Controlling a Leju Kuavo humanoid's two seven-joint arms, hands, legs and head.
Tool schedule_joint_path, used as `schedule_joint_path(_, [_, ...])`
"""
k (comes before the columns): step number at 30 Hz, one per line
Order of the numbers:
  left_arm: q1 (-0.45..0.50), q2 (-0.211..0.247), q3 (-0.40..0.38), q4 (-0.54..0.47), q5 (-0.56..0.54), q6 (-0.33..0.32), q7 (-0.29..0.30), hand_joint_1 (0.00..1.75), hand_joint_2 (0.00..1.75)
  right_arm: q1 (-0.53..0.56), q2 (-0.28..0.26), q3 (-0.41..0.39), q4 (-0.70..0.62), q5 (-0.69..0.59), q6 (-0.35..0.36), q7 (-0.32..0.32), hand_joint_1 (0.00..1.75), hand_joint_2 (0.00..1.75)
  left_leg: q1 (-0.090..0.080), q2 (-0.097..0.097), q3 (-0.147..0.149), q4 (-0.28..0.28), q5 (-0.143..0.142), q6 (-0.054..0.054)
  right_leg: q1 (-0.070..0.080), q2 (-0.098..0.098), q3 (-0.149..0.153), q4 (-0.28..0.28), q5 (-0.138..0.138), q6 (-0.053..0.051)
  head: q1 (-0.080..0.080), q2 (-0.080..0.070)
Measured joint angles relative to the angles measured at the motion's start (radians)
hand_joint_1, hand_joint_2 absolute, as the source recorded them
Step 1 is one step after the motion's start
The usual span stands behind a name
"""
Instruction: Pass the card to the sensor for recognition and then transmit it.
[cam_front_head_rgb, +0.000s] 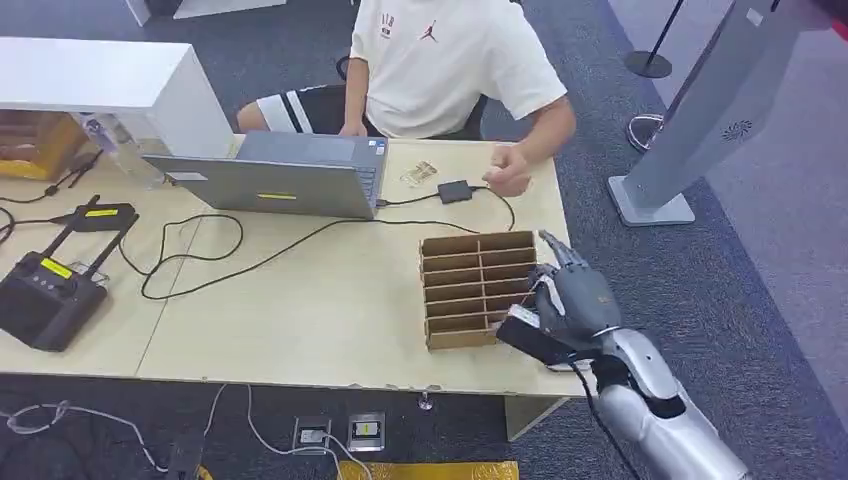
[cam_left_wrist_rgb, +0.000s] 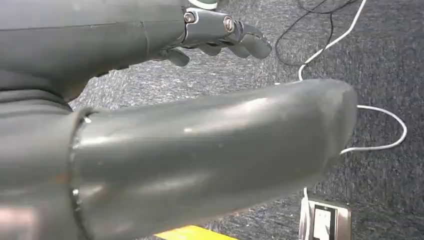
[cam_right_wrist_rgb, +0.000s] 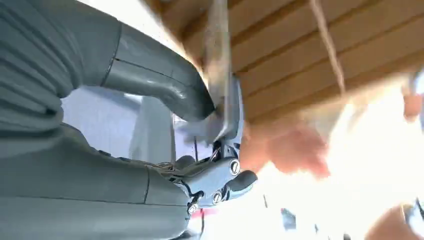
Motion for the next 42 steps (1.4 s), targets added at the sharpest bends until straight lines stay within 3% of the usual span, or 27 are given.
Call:
schedule_joint_path(10, [-0.024, -0.003, -0.002, 0.000, -0.031, -0.003, 0.000, 0.00, 0.00, -0.338, 0.001, -0.193, 0.023, 0.028, -0.022, -0.145, 1.75, 1.75, 0.000, 0.000, 0.000, 0.000, 0.002, 0.001, 0.000, -0.001, 0.000, 0.000, 0.001, 0.000, 0.000, 0.000])
schedule_joint_path(16, [-0.045, -0.003, -0.005, 0.000, -0.051, -0.009, 0.011, 0.00, 0.00, -0.448, 0.029, -0.209, 0.162, 0.025, -0.050, -0.214, 1.75, 1.75, 0.000, 0.000, -0.001, 0.000, 0.002, 0.001, 0.000, -0.001, 0.000, 0.000, 0.001, 0.000, 0.000, 0.000])
schedule_joint_path(25, [-0.053, -0.003, -0.012, 0.000, -0.057, -0.011, 0.017, 0.00, 0.00, -0.506, 0.097, -0.189, 0.409, 0.064, -0.122, -0.269, 1.75, 1.75, 0.000, -0.001, -0.001, 0.000, 0.001, 0.000, 0.000, -0.001, 0.000, 0.000, 0.001, 0.000, 0.000, 0.000])
schedule_joint_path(27, [-0.052, -0.002, -0.012, 0.000, -0.054, -0.010, 0.017, 0.00, 0.00, -0.510, 0.112, -0.181, 0.466, 0.068, -0.132, -0.274, 1.48, 1.75, 0.000, -0.001, -0.001, 0.000, 0.001, 0.000, 0.000, -0.001, 0.000, 0.000, 0.001, 0.000, 0.000, 0.000])
schedule_joint_path(28, [-0.052, -0.002, -0.012, 0.000, -0.051, -0.010, 0.017, 0.00, 0.00, -0.512, 0.119, -0.180, 0.488, 0.068, -0.137, -0.277, 0.59, 1.75, 0.000, -0.001, -0.001, 0.000, 0.001, 0.000, 0.000, -0.001, 0.000, 0.000, 0.001, 0.000, 0.000, 0.000])
schedule_joint_path(29, [-0.052, -0.002, -0.012, 0.000, -0.049, -0.010, 0.017, 0.00, 0.00, -0.513, 0.126, -0.178, 0.510, 0.068, -0.140, -0.280, 0.05, 1.75, 0.000, -0.001, -0.001, 0.000, 0.001, 0.000, 0.000, -0.001, 0.000, 0.000, 0.001, 0.000, 0.000, 0.000])
schedule_joint_path(37, [-0.045, -0.002, -0.012, 0.000, -0.039, -0.006, 0.016, 0.00, 0.00, -0.522, 0.159, -0.154, 0.627, 0.055, -0.189, -0.301, 0.00, 1.75, 0.000, -0.001, -0.001, 0.000, 0.001, 0.000, 0.000, -0.001, 0.000, 0.000, 0.001, 0.000, 0.000, 0.000])
schedule_joint_path(42, [-0.039, -0.003, -0.012, 0.000, -0.025, 0.000, -0.005, 0.00, 0.00, -0.544, 0.161, -0.149, 0.659, 0.046, -0.349, -0.347, 0.00, 1.75, 0.000, 0.000, -0.001, 0.000, 0.001, 0.000, 0.000, -0.001, -0.001, 0.000, 0.001, 0.000, 0.000, 0.000])
